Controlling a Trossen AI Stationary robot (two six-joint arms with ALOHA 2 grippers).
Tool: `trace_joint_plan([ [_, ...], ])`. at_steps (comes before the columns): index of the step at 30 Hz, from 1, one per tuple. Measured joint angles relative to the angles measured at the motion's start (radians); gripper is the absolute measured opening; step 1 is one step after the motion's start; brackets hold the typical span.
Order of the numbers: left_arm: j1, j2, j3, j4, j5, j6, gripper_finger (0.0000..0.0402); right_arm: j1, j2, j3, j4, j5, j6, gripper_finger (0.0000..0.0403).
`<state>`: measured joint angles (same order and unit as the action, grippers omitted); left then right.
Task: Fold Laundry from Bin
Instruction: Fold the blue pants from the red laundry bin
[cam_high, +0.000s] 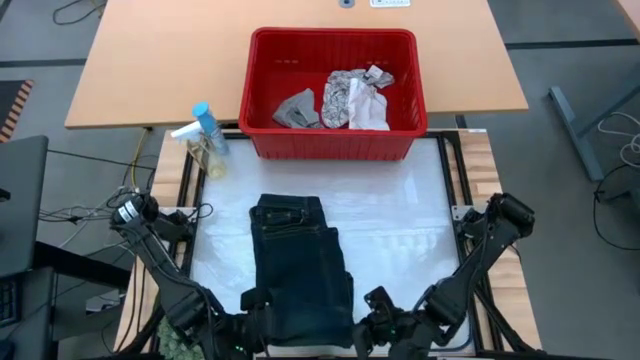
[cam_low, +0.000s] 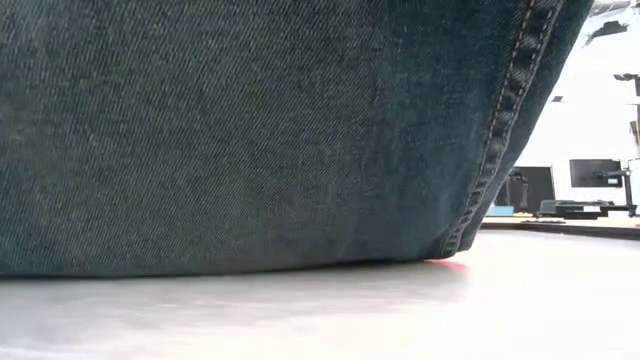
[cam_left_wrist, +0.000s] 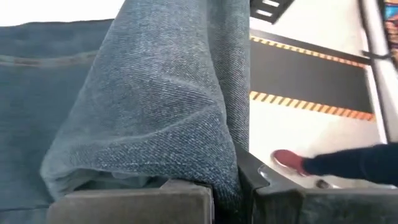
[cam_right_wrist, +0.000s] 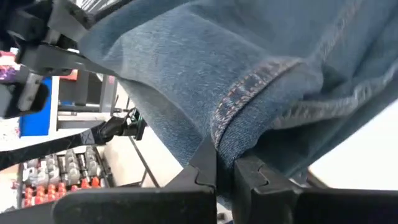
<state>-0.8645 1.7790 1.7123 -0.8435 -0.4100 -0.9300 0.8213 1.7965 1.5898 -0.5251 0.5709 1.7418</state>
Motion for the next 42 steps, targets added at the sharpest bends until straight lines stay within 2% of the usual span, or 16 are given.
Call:
trace_joint_plan([
  [2, 0.0, -0.018, 0.0, -0.027, -0.032, 0.0, 0.0004, -0.034, -0.019, 0.0, 0.001, 0.0, -0.06, 0.0035],
  [6, -0.002, -0.067, 0.0, -0.135, -0.16, -0.04, 0.0005, -0.119, -0.067, -0.001, -0.007, -0.001, -0.222, 0.0035],
  [13, 0.02, -0.094, 0.0, -0.502, -0.409, -0.197, 0.0005, -0.32, -0.139, -0.001, -0.082, -0.071, -0.439, 0.0035],
  [16, 0.056, -0.094, -0.003, -0.647, -0.451, -0.245, 0.0005, -0.408, -0.139, -0.001, -0.084, -0.134, -0.518, 0.0035],
  [19, 0.106, -0.094, -0.031, -0.722, -0.478, -0.269, 0.0005, -0.491, -0.125, -0.002, -0.09, -0.194, -0.572, 0.0035],
  [24, 0.189, -0.095, -0.163, -0.728, -0.534, -0.256, 0.0005, -0.6, -0.1, -0.003, -0.132, -0.241, -0.644, 0.0035],
  [28, 0.261, -0.093, -0.297, -0.692, -0.539, -0.331, 0.0005, -0.671, -0.073, -0.003, -0.172, -0.287, -0.68, 0.0035],
  [32, 0.311, -0.093, -0.43, -0.57, -0.548, -0.305, 0.0005, -0.72, -0.027, -0.007, -0.203, -0.294, -0.707, 0.0035],
  [35, 0.349, -0.092, -0.499, -0.467, -0.524, -0.252, 0.0005, -0.752, 0.023, -0.007, -0.207, -0.337, -0.725, 0.0035],
  [38, 0.377, -0.092, -0.548, -0.393, -0.514, -0.215, 0.0005, -0.774, 0.078, -0.007, -0.186, -0.345, -0.742, 0.0035],
  [42, 0.412, -0.092, -0.586, -0.329, -0.562, -0.216, 0.0005, -0.802, 0.14, -0.007, -0.175, -0.361, -0.739, 0.0035],
])
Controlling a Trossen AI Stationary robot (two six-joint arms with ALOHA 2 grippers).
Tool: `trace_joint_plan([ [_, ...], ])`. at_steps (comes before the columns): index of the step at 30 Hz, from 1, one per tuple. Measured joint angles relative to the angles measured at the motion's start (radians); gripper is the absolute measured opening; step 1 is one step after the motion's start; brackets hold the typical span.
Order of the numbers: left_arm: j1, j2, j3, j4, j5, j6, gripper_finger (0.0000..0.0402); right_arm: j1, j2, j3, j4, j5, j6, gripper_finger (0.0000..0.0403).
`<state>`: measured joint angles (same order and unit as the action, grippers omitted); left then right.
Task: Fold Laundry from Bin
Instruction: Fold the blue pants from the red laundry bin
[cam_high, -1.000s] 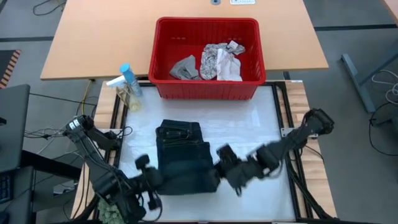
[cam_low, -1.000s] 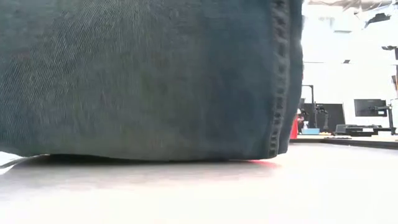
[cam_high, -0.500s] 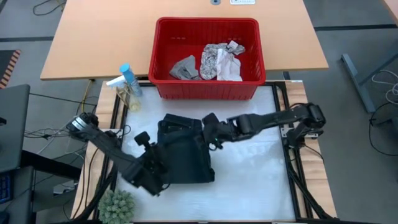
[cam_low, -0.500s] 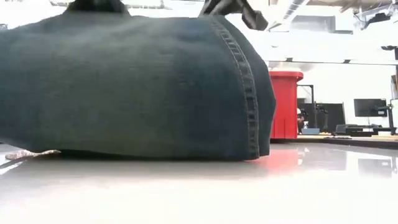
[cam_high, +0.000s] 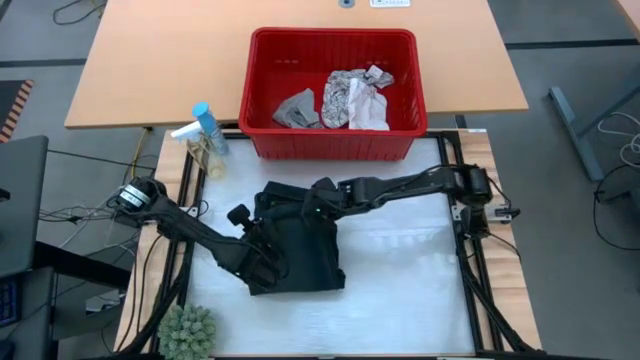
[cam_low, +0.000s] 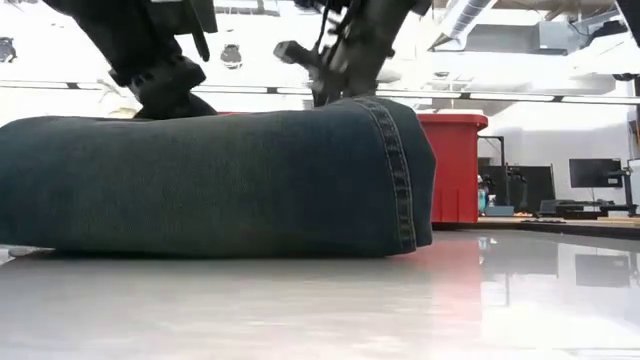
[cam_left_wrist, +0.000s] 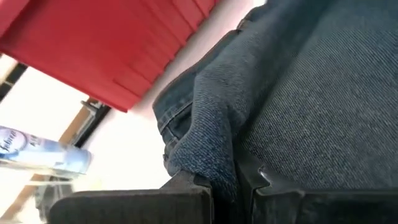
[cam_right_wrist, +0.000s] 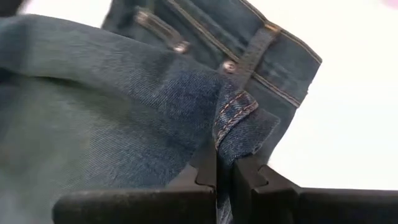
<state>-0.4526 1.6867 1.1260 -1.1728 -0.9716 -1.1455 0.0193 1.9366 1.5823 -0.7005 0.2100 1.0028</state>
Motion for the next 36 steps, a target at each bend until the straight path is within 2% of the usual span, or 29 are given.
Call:
trace_joint_plan([
  [3, 0.033, 0.0, -0.02, 0.068, 0.01, 0.017, 0.0005, -0.011, 0.031, 0.0, 0.001, -0.001, 0.014, 0.0044],
  [6, 0.056, 0.0, -0.022, 0.146, 0.033, 0.103, 0.0009, -0.016, 0.035, -0.001, 0.002, 0.002, 0.009, 0.0062],
  [10, 0.079, 0.0, -0.016, 0.217, 0.09, 0.197, 0.0043, -0.015, 0.017, -0.001, -0.008, 0.037, -0.012, 0.0084],
  [15, 0.112, 0.0, 0.016, 0.161, 0.158, 0.211, 0.0111, -0.021, -0.028, -0.001, -0.011, 0.08, -0.057, 0.0105],
  [18, 0.126, 0.0, 0.041, 0.116, 0.159, 0.217, 0.014, -0.032, -0.054, -0.001, -0.014, 0.101, -0.072, 0.0124],
  [25, 0.111, -0.006, 0.128, 0.098, 0.132, 0.378, 0.0155, -0.066, -0.092, 0.0, -0.03, 0.094, -0.098, 0.0183],
  [27, 0.112, -0.006, 0.145, 0.103, 0.126, 0.373, 0.0156, -0.07, -0.093, 0.0, -0.03, 0.09, -0.111, 0.0199],
  [31, 0.153, -0.006, 0.146, 0.117, 0.178, 0.349, 0.0163, -0.08, -0.09, 0.0, -0.043, 0.078, -0.111, 0.0226],
  [36, 0.183, -0.006, 0.146, 0.114, 0.183, 0.323, 0.0195, -0.086, -0.085, 0.0, -0.047, 0.055, -0.124, 0.0242],
])
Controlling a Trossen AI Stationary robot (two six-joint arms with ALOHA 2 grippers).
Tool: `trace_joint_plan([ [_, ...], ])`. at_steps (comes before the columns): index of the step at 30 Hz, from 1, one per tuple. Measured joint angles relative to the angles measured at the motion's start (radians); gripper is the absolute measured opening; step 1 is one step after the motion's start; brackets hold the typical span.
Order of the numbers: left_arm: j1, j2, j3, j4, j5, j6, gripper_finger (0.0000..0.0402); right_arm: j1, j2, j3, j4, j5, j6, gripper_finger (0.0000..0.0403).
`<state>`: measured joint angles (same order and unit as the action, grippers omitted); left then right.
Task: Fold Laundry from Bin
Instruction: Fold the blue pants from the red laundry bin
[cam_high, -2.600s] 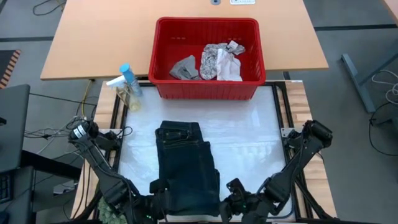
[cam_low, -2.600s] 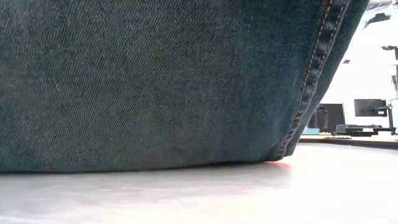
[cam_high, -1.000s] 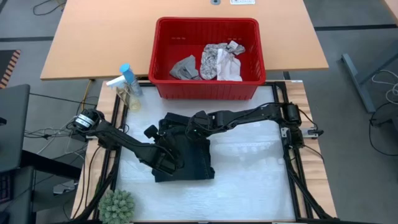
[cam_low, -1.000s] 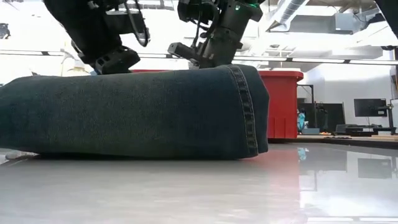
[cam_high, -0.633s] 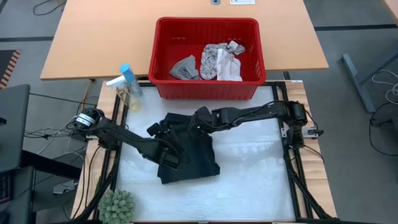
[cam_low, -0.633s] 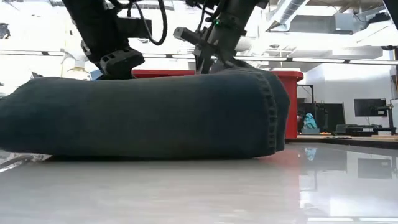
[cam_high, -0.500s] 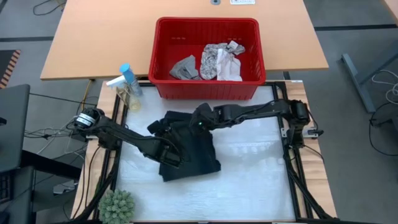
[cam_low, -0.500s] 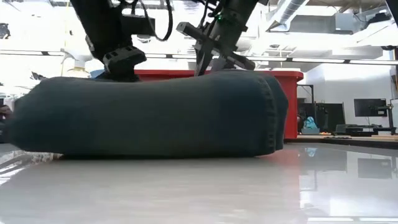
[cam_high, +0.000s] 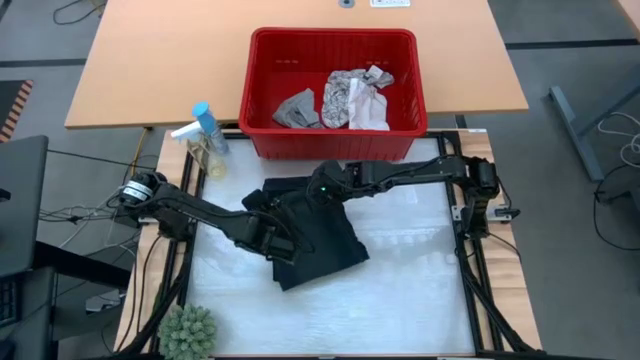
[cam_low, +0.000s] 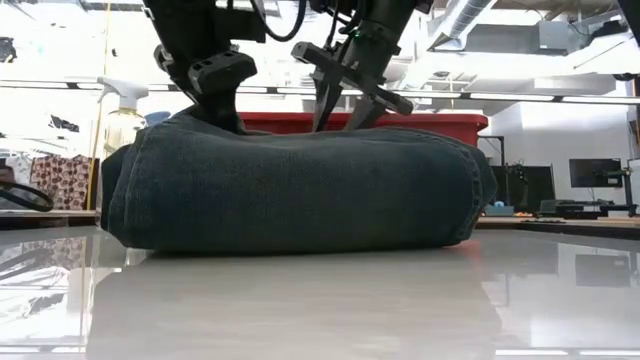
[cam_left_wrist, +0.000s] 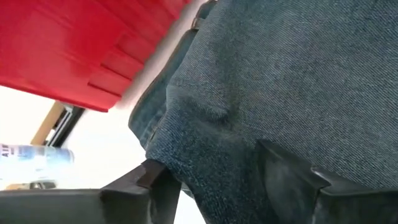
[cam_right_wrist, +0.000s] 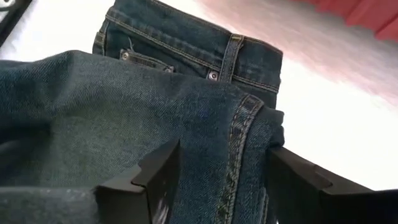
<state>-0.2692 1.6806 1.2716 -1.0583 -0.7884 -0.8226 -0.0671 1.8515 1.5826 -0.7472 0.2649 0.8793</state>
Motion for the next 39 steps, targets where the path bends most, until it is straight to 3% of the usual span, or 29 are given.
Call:
trace_joint_plan([
  [8, 0.008, 0.0, 0.0, -0.025, 0.039, -0.056, 0.0248, -0.042, -0.002, 0.0, -0.012, -0.127, -0.071, 0.0245],
  [19, 0.011, -0.075, -0.001, -0.12, 0.074, -0.126, 0.0255, -0.102, -0.009, 0.0, -0.095, -0.164, -0.176, 0.0245],
  [24, -0.017, -0.143, -0.002, -0.104, -0.025, -0.245, 0.0255, -0.122, -0.054, 0.0, -0.115, -0.168, -0.23, 0.0245],
  [28, -0.077, -0.296, -0.002, 0.037, -0.19, -0.329, 0.0255, -0.132, -0.134, 0.0, -0.117, -0.165, -0.277, 0.0245],
  [32, -0.151, -0.416, -0.011, 0.263, -0.333, -0.245, 0.0253, -0.108, -0.219, 0.0, -0.09, -0.205, -0.28, 0.0245],
  [36, -0.166, -0.46, -0.083, 0.561, -0.289, -0.071, 0.0234, -0.025, -0.255, 0.002, -0.03, -0.204, -0.29, 0.0244],
  [39, -0.148, -0.444, -0.185, 0.812, -0.187, 0.016, 0.0203, 0.021, -0.242, 0.001, -0.012, -0.207, -0.296, 0.0238],
])
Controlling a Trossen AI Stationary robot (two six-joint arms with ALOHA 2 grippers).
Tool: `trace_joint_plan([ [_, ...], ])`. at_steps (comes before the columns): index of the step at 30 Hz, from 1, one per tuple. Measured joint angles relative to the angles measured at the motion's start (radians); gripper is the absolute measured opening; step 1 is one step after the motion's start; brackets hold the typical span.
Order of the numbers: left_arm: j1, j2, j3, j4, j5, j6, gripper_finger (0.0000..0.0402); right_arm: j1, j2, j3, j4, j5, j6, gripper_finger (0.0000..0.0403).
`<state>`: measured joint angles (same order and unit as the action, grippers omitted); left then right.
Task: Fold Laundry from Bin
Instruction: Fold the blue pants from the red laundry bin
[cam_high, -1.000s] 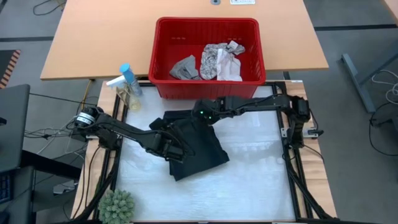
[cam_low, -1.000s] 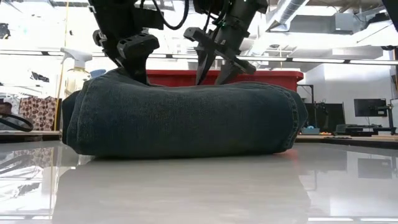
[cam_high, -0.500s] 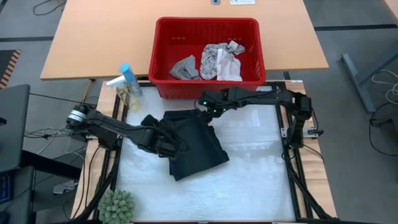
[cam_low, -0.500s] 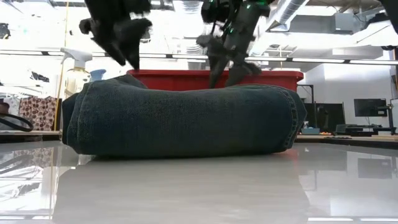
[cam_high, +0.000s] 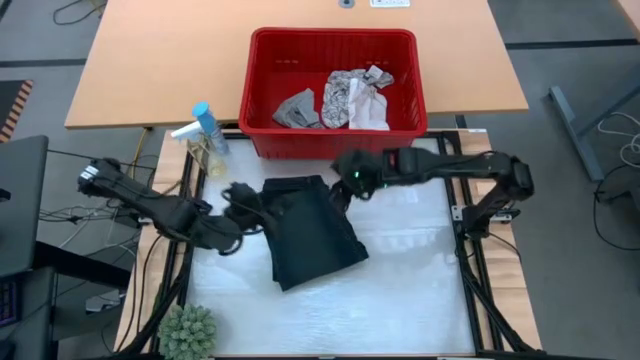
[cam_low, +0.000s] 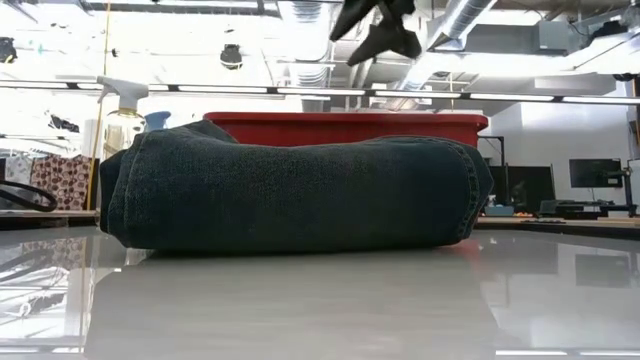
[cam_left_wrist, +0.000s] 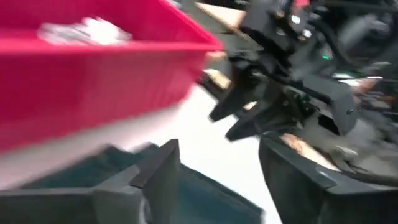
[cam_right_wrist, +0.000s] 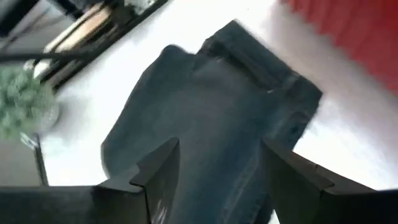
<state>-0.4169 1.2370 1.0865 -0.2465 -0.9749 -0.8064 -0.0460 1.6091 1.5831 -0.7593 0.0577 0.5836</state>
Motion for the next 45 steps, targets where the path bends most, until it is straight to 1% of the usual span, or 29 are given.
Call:
trace_joint_plan([
  [2, 0.025, 0.023, -0.075, 0.148, 0.079, 0.006, 0.0174, 0.023, 0.019, -0.001, 0.006, 0.017, -0.007, 0.0221],
  [4, 0.051, 0.049, -0.148, 0.242, 0.116, -0.04, 0.0137, 0.037, 0.033, -0.001, 0.005, 0.048, -0.018, 0.0192],
  [6, 0.071, 0.068, -0.21, 0.32, 0.122, -0.086, 0.0091, 0.05, 0.06, -0.015, 0.009, 0.08, -0.042, 0.015],
  [9, 0.102, 0.072, -0.288, 0.385, 0.118, -0.15, 0.0021, 0.036, 0.064, -0.09, 0.066, 0.073, -0.044, 0.0069],
  [10, 0.117, 0.073, -0.31, 0.39, 0.126, -0.178, 0.0012, 0.026, 0.066, -0.122, 0.1, 0.056, -0.043, 0.004],
  [11, 0.133, 0.073, -0.332, 0.388, 0.133, -0.202, 0.001, 0.013, 0.063, -0.158, 0.154, 0.045, -0.04, 0.0023],
  [12, 0.148, 0.074, -0.35, 0.383, 0.14, -0.225, 0.0009, -0.002, 0.061, -0.194, 0.193, 0.042, -0.034, 0.0017],
  [14, 0.18, 0.074, -0.38, 0.394, 0.176, -0.253, 0.0003, -0.039, 0.061, -0.266, 0.259, -0.001, -0.008, 0.0022],
  [16, 0.213, 0.074, -0.413, 0.429, 0.238, -0.243, 0.0002, -0.075, 0.064, -0.329, 0.378, -0.052, 0.026, 0.0025],
  [18, 0.249, 0.074, -0.437, 0.441, 0.297, -0.227, 0.0001, -0.104, 0.064, -0.392, 0.477, -0.095, 0.06, 0.002],
  [20, 0.288, 0.074, -0.455, 0.439, 0.326, -0.207, 0.0, -0.132, 0.079, -0.44, 0.585, -0.136, 0.079, 0.0014],
  [21, 0.306, 0.074, -0.465, 0.442, 0.342, -0.203, 0.0, -0.147, 0.088, -0.458, 0.607, -0.149, 0.096, 0.0014],
  [24, 0.362, 0.074, -0.508, 0.442, 0.415, -0.201, 0.0, -0.189, 0.15, -0.477, 0.641, -0.2, 0.127, 0.0014],
  [28, 0.43, 0.074, -0.574, 0.44, 0.497, -0.189, 0.0, -0.217, 0.238, -0.477, 0.717, -0.278, 0.141, 0.0014],
  [31, 0.471, 0.074, -0.62, 0.441, 0.531, -0.211, 0.0, -0.23, 0.301, -0.475, 0.763, -0.303, 0.167, 0.0014],
  [34, 0.506, 0.074, -0.661, 0.439, 0.534, -0.227, 0.0, -0.244, 0.336, -0.472, 0.779, -0.328, 0.17, 0.0015],
  [38, 0.54, 0.09, -0.697, 0.43, 0.567, -0.253, 0.0, -0.271, 0.336, -0.473, 0.777, -0.359, 0.161, 0.0015],
  [41, 0.56, 0.128, -0.706, 0.448, 0.618, -0.28, 0.0, -0.301, 0.307, -0.477, 0.781, -0.392, 0.154, 0.0015],
  [43, 0.567, 0.139, -0.705, 0.494, 0.675, -0.286, 0.0, -0.325, 0.259, -0.481, 0.78, -0.428, 0.165, 0.0015],
  [45, 0.565, 0.13, -0.689, 0.563, 0.711, -0.295, 0.0, -0.34, 0.192, -0.481, 0.79, -0.435, 0.164, 0.0015],
])
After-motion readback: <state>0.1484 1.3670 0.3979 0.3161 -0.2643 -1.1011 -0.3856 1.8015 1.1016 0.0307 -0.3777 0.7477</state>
